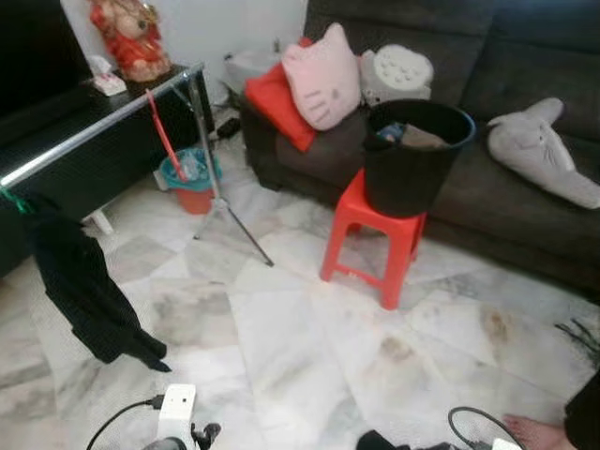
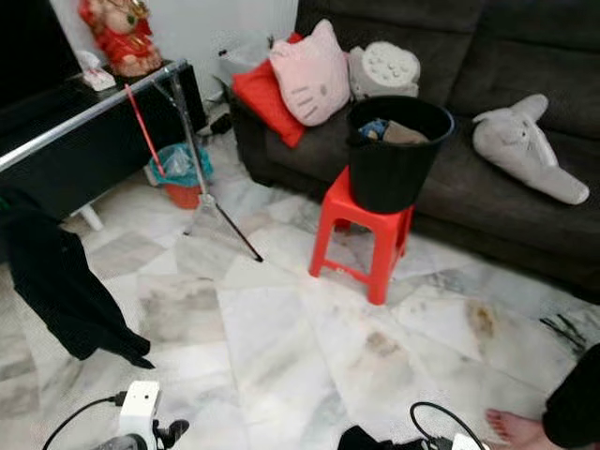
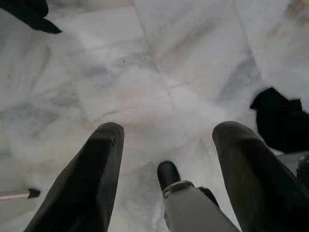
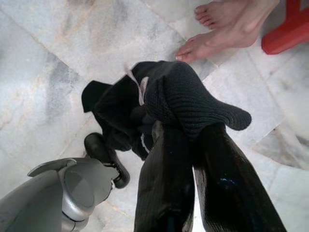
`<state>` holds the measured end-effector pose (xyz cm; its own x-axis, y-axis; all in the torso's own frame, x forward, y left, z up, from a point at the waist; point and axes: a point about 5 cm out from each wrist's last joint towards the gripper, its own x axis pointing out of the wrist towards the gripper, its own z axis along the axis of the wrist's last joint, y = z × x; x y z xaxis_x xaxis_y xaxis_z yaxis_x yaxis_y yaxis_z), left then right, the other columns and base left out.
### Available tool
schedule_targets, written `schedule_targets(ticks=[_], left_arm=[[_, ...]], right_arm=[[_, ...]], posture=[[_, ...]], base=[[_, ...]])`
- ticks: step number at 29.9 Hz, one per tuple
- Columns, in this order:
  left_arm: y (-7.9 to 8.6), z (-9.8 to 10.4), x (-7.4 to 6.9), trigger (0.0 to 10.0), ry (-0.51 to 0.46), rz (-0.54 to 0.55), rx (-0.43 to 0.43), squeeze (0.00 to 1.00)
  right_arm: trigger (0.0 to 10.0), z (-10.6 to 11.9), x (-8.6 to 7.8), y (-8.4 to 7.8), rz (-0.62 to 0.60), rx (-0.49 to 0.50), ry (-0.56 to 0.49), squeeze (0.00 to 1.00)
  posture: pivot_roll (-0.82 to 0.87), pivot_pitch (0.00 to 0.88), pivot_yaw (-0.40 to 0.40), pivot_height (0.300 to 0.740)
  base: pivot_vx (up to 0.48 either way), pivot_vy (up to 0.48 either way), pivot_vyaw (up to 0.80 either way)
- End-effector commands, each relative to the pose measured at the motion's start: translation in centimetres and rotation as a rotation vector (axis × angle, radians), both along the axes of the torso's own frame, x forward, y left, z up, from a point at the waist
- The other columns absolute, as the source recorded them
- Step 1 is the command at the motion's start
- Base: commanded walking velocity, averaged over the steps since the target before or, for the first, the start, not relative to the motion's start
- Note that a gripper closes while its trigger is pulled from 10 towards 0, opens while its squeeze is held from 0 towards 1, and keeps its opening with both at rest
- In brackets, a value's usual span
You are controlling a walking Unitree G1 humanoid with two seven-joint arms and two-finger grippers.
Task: Hang hanger
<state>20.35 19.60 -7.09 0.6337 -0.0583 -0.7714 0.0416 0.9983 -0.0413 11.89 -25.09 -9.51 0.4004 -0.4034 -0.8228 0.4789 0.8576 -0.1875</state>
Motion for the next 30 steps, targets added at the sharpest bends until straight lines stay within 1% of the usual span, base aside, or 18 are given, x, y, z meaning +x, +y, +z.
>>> schedule_targets(ticks=[1,7,16,21,30], left_arm=[[0.71,-0.47,-1.13,10.0,0.027,0.007,0.009,0.00],[0.67,-0.85,-1.97,10.0,0.036,-0.002,0.008,0.00],[0.80,-0.73,-1.77,10.0,0.031,-0.007,0.012,0.00],[0.82,-0.59,-1.46,10.0,0.027,0.000,0.013,0.00],[0.73,-0.46,-1.21,10.0,0.013,0.006,0.006,0.00]], right_arm=[[10.0,-0.02,0.24,0.41,0.016,0.003,-0.009,0.00],[10.0,-0.13,0.14,0.72,0.024,0.013,-0.011,0.00],[10.0,-0.03,0.62,0.96,0.067,0.002,-0.013,0.00],[10.0,0.06,0.80,0.88,0.067,-0.008,-0.019,0.00],[10.0,0.12,0.93,0.90,0.072,-0.019,-0.023,0.00]], posture=[[0.00,0.000,0.029,0.740],[0.01,0.000,0.030,0.740],[0.01,0.000,0.032,0.740],[0.01,0.000,0.033,0.740],[0.01,0.000,0.031,0.740]], base=[[0.000,0.315,0.00],[0.000,0.315,0.00],[0.000,0.313,0.00],[0.000,0.306,0.74],[0.000,0.000,0.80]])
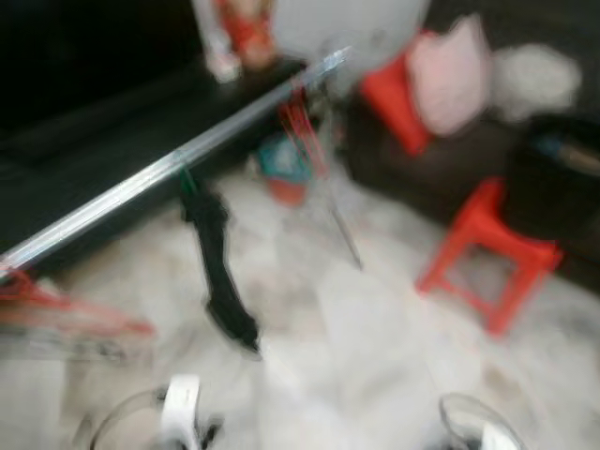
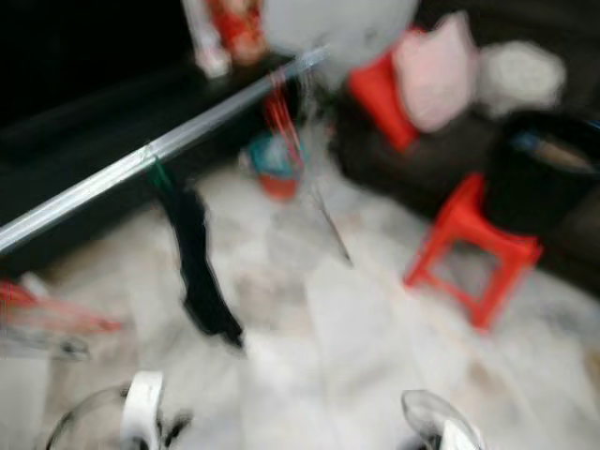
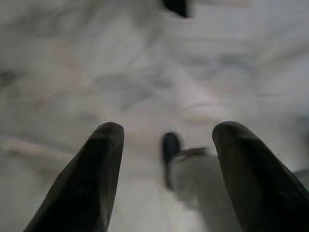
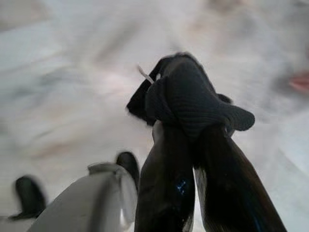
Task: Hang hanger
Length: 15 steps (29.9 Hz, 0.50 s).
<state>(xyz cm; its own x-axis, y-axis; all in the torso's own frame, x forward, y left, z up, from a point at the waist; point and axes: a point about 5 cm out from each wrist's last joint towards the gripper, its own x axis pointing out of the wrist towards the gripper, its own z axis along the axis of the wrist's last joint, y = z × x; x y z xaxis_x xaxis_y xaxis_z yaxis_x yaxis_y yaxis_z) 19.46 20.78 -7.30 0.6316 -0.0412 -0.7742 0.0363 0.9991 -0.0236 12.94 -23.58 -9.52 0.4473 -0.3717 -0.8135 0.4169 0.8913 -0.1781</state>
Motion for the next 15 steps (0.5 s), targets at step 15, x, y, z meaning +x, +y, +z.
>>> schedule_targets(ticks=[15], left_arm=[[-0.65,-0.43,-0.60,10.0,0.022,-0.003,-0.024,0.00]], right_arm=[[10.0,0.28,0.34,-0.45,0.005,-0.033,-0.014,0.00]], posture=[[0.01,0.000,0.028,0.740]], base=[[0.000,0.000,0.80]])
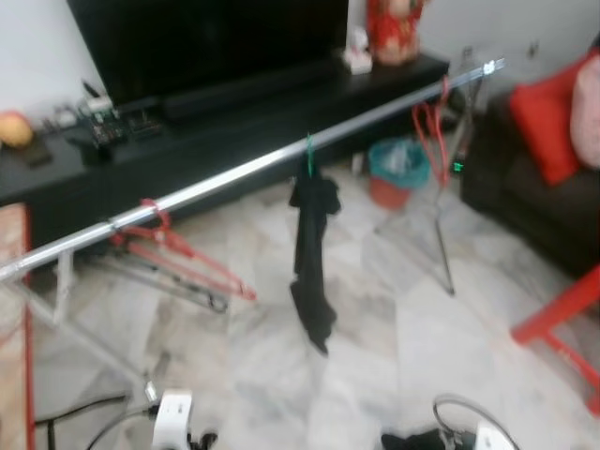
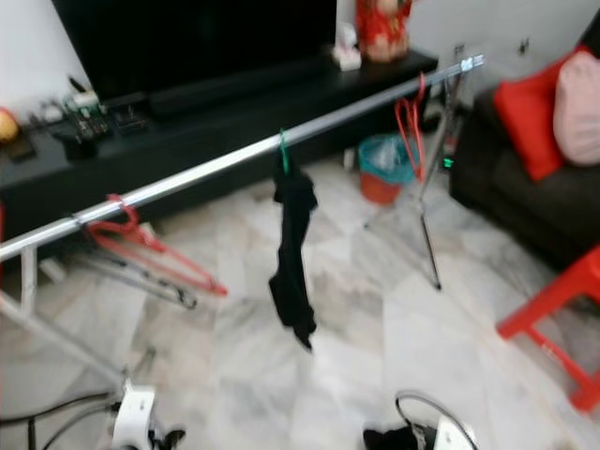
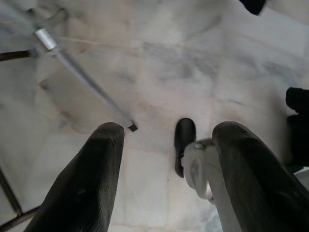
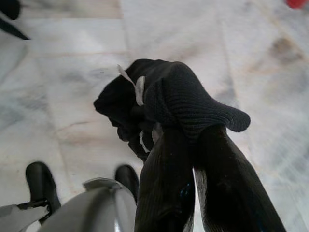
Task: Hang hanger
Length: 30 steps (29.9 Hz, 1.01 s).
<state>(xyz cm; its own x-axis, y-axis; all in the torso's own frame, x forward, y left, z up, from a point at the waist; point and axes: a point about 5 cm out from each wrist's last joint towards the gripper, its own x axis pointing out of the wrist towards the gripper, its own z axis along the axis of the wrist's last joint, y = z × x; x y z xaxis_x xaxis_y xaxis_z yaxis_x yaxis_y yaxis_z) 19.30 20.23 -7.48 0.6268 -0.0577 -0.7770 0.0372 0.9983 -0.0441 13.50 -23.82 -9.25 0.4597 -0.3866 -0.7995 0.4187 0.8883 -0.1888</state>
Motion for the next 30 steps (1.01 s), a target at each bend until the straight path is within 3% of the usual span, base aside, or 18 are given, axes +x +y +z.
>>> schedule_targets(ticks=[1,6,9,14,16,18,19,20,21,23,27,28,30], left_arm=[[-0.1,-0.3,-0.4,10.0,0.017,-0.002,-0.004,0.00],[-0.2,-0.3,-0.4,10.0,0.018,0.000,-0.005,0.00],[-0.1,-0.2,-0.3,10.0,0.010,-0.001,-0.002,0.00],[-0.1,1.1,1.7,10.0,-0.102,-0.055,0.021,0.00],[-0.2,2.2,3.2,10.0,-0.187,-0.070,0.009,0.00],[-0.3,2.7,3.8,10.0,-0.229,-0.086,0.010,0.00],[-0.3,3.7,4.9,10.0,-0.304,-0.107,0.012,0.00],[-0.3,3.7,4.9,10.0,-0.304,-0.107,0.012,0.00],[-0.3,4.5,5.6,10.0,-0.357,-0.118,0.017,0.00],[-0.1,7.7,7.8,10.0,-0.563,-0.117,0.026,0.00],[-0.1,9.1,8.3,10.0,-0.653,-0.122,0.036,0.00],[-0.3,10.5,8.4,10.0,-0.738,-0.121,0.038,0.00],[-0.9,12.0,8.5,10.0,-0.816,-0.122,0.034,0.00]], right_arm=[[10.0,0.0,-0.2,-0.2,0.004,-0.015,-0.001,0.00],[10.0,0.1,0.1,-0.1,0.013,-0.023,-0.010,0.00],[10.0,0.1,0.3,0.1,0.008,-0.009,-0.019,0.00],[10.0,0.2,0.4,0.1,0.010,-0.020,-0.022,0.00],[10.0,0.2,0.5,0.0,0.007,-0.024,-0.024,0.00],[10.0,0.3,0.5,0.0,0.007,-0.026,-0.025,0.00],[10.0,0.3,0.5,0.0,0.005,-0.029,-0.028,0.00],[10.0,0.3,0.5,0.0,0.005,-0.029,-0.028,0.00],[10.0,0.3,0.5,0.0,0.004,-0.030,-0.029,0.00],[10.0,0.3,0.5,0.0,0.006,-0.035,-0.031,0.00],[10.0,0.3,0.5,0.1,0.009,-0.037,-0.031,0.00],[10.0,0.3,0.5,0.2,0.012,-0.039,-0.031,0.00],[10.0,0.3,0.6,0.2,0.014,-0.040,-0.032,0.00]], posture=[[0.01,0.000,0.028,0.740],[0.01,0.000,0.024,0.740],[0.01,0.000,0.023,0.740],[0.01,0.000,0.021,0.740],[0.01,0.000,0.022,0.740],[0.01,0.000,0.022,0.740],[0.01,0.000,0.022,0.740],[0.01,0.000,0.022,0.740],[0.00,0.000,0.024,0.740],[0.01,0.000,0.023,0.740],[0.01,0.000,0.022,0.740],[0.01,0.000,0.023,0.740],[0.01,0.000,0.022,0.740]], base=[[0.000,0.000,0.80],[0.000,0.000,0.78],[0.000,0.000,0.00],[0.000,0.000,0.00],[0.000,0.000,0.00],[0.000,0.000,0.00],[0.000,0.000,0.00],[0.000,0.000,0.00],[0.000,0.000,0.00],[0.000,0.000,0.00],[0.000,0.000,0.00],[0.000,0.000,0.00],[0.000,0.000,0.00]])
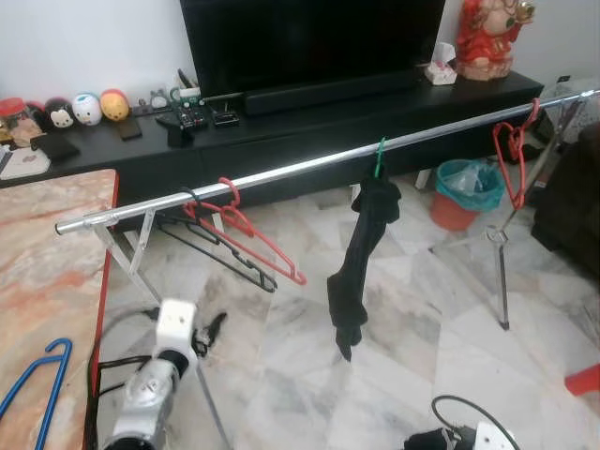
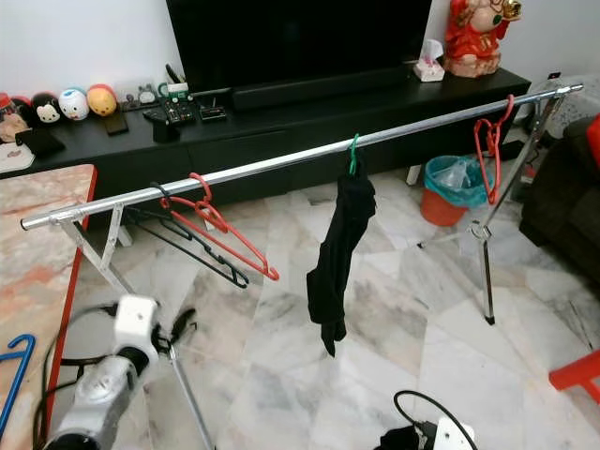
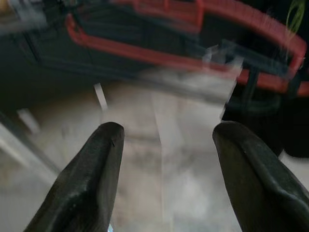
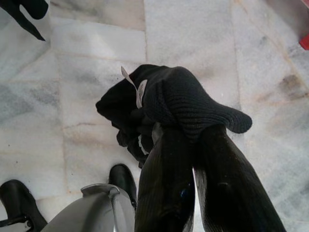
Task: Hang hanger
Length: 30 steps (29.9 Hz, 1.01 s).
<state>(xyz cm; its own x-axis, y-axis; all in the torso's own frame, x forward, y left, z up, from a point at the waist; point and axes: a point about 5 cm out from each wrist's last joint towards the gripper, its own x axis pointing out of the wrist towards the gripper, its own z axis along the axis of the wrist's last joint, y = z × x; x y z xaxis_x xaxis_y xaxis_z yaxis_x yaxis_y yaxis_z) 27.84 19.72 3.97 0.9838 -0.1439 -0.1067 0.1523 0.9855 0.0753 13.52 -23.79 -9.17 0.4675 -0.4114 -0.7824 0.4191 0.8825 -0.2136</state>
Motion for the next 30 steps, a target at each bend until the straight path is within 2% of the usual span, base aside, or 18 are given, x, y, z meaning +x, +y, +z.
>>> schedule_targets(ticks=[1,4,5,6,11,13,16,23,30], left_arm=[[-0.5,0.8,0.0,10.0,-0.038,-0.004,-0.006,0.00],[-1.7,2.6,0.7,10.0,-0.102,-0.019,-0.022,0.00],[-2.7,3.5,1.5,10.0,-0.119,-0.039,-0.030,0.00],[-2.7,3.5,1.5,10.0,-0.119,-0.039,-0.030,0.00],[-5.0,4.8,3.3,10.0,-0.109,-0.101,-0.035,0.00],[-5.4,4.4,3.6,10.0,-0.091,-0.095,-0.045,0.00],[-5.4,4.0,3.6,10.0,-0.067,-0.058,-0.069,0.00],[-4.7,4.3,3.4,10.0,-0.077,-0.027,-0.078,0.00],[-4.2,4.0,3.0,10.0,-0.073,-0.003,-0.073,0.00]], right_arm=[[10.0,0.2,0.6,0.2,0.013,-0.008,-0.024,0.00],[10.0,0.2,0.6,0.2,0.015,-0.013,-0.024,0.00],[10.0,0.2,0.7,0.2,0.017,-0.014,-0.024,0.00],[10.0,0.2,0.7,0.2,0.017,-0.014,-0.024,0.00],[10.0,0.3,0.8,0.4,0.020,-0.017,-0.030,0.00],[10.0,0.3,0.9,0.5,0.019,-0.015,-0.033,0.00],[10.0,0.3,1.0,0.8,0.023,-0.011,-0.036,0.00],[10.0,0.4,1.2,0.9,0.051,-0.020,-0.044,0.00],[10.0,0.5,1.6,1.2,0.084,-0.012,-0.057,0.00]], posture=[[0.01,0.000,0.022,0.740],[0.01,0.000,0.021,0.740],[0.01,0.000,0.020,0.740],[0.01,0.000,0.020,0.740],[0.02,0.000,0.024,0.740],[0.01,0.000,0.027,0.740],[0.00,0.000,0.029,0.740],[0.01,0.000,0.024,0.740],[0.01,0.000,0.017,0.740]], base=[[0.000,0.000,0.00],[0.000,0.000,0.00],[0.000,0.000,0.00],[0.000,0.000,0.00],[0.000,0.000,0.00],[0.000,0.000,0.00],[0.000,0.000,0.00],[0.000,0.000,0.00],[0.000,0.000,0.70]])
